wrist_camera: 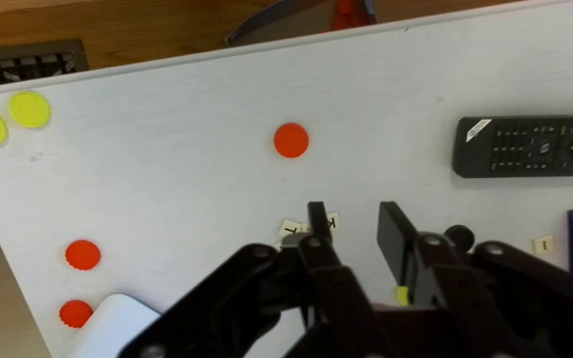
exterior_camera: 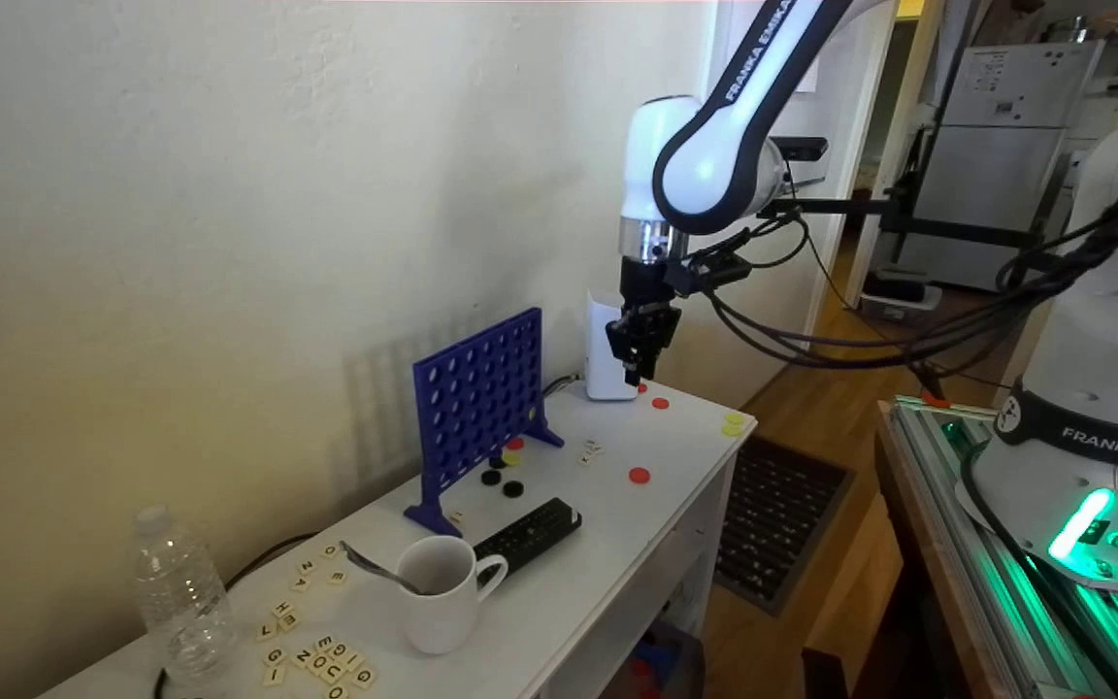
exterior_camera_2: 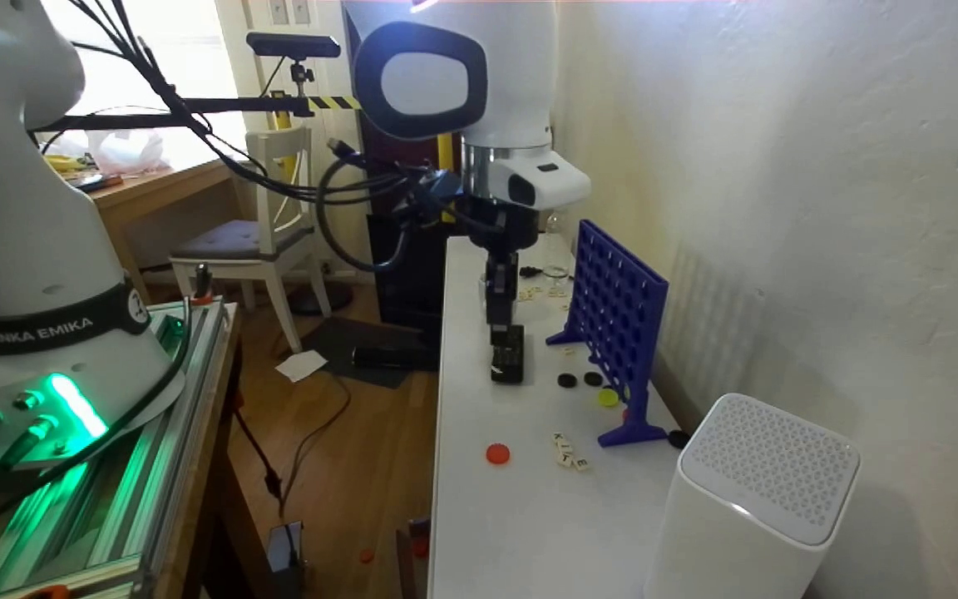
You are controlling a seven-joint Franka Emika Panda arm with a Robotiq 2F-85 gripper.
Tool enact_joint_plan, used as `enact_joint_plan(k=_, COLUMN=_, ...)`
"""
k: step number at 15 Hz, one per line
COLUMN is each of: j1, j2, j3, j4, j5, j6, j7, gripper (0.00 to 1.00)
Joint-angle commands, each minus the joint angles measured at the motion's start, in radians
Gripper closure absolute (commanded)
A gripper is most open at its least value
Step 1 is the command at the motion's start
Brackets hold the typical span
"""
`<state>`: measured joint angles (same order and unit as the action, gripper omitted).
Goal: Move one letter from in front of the token holder and place it on the right side of the table
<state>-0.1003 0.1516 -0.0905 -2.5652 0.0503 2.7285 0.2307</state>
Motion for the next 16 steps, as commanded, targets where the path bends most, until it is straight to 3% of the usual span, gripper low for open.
enact_joint_plan(k=1, j1=0.022, j2=0.175, j3=-0.012, j4=0.134, j5=0.005, j6=0.036, j7=0.03, gripper=0.97)
enact_joint_plan(k=3, j1=0.012, j2=0.254, j3=0.009, j4=0.178, j5=0.053, j6=0.088, j7=0.004, gripper=1.0)
enact_joint_plan(k=4, j1=0.023, j2=0.163, j3=-0.014, j4=0.115, j5=0.023, j6=0.048, j7=0.005, gripper=0.94)
enact_joint_plan(k=5, j1=0.024, j2=0.2, j3=-0.01, j4=0.137, j5=0.034, j6=0.065, j7=0.004, gripper=0.99)
enact_joint_plan(k=10, j1=0.025, j2=0.254, j3=-0.007, j4=0.174, j5=0.042, j6=0.082, j7=0.003, gripper=1.0)
enact_joint_plan(k=16, j1=-0.063, j2=0.396, j3=0.061, j4=0.229, j5=0.151, j6=0.272, j7=-0.047, gripper=1.0)
